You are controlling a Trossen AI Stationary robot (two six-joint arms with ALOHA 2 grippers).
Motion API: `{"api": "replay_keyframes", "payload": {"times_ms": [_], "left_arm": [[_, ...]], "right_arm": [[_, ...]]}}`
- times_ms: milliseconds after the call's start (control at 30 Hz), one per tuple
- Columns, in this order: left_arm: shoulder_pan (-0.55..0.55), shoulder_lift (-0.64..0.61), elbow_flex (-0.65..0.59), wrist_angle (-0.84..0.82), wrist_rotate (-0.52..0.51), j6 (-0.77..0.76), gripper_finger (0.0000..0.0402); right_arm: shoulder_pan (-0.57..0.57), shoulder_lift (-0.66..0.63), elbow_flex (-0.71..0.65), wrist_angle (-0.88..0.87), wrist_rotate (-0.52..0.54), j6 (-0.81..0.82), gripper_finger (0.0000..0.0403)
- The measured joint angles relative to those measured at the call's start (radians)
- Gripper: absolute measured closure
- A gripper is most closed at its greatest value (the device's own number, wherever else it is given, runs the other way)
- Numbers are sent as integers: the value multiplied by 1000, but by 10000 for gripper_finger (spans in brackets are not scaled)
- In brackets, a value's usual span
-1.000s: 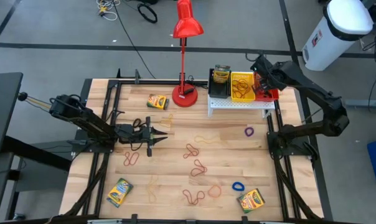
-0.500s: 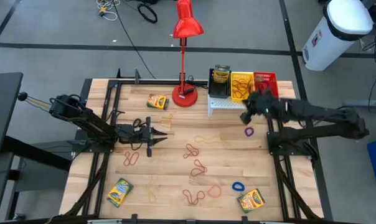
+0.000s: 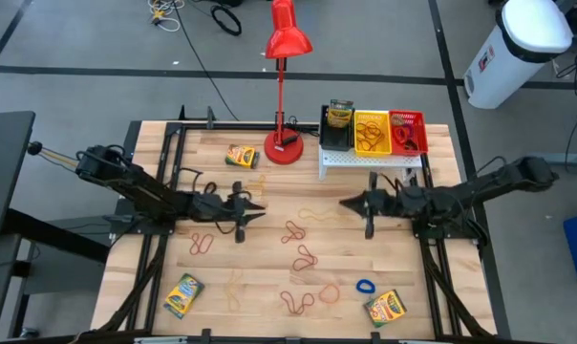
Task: Pick & Place Office Desk Supplies
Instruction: Put the bottom yellow rubber band into the yellow bin
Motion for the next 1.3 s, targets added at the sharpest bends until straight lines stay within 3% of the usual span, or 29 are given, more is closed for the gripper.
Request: {"api": "replay_keyframes", "payload": {"times_ms": [167,333,533,733,933,1100,1300], "left_arm": [[-101,0,127,-225,-20,35,368],[-221,0,301,-697,-63,-164,394],[-342,0,474,-1157,-71,-505,347],[-425,0,542,-1484,-37,-824,299],[-473,0,532,-1622,112,-1070,291],[-522,1,520,-1628,122,-1138,292],[-553,5,520,-1384,118,-1052,292]], "right_arm": [[78,27,-71,125,31,-36,398],[129,57,-99,200,45,-9,385],[156,94,-99,224,144,-9,383],[156,98,-99,218,146,-7,382],[156,98,-99,217,143,-7,382],[156,98,-99,214,144,-7,381],[156,98,-99,215,143,-7,381]]}}
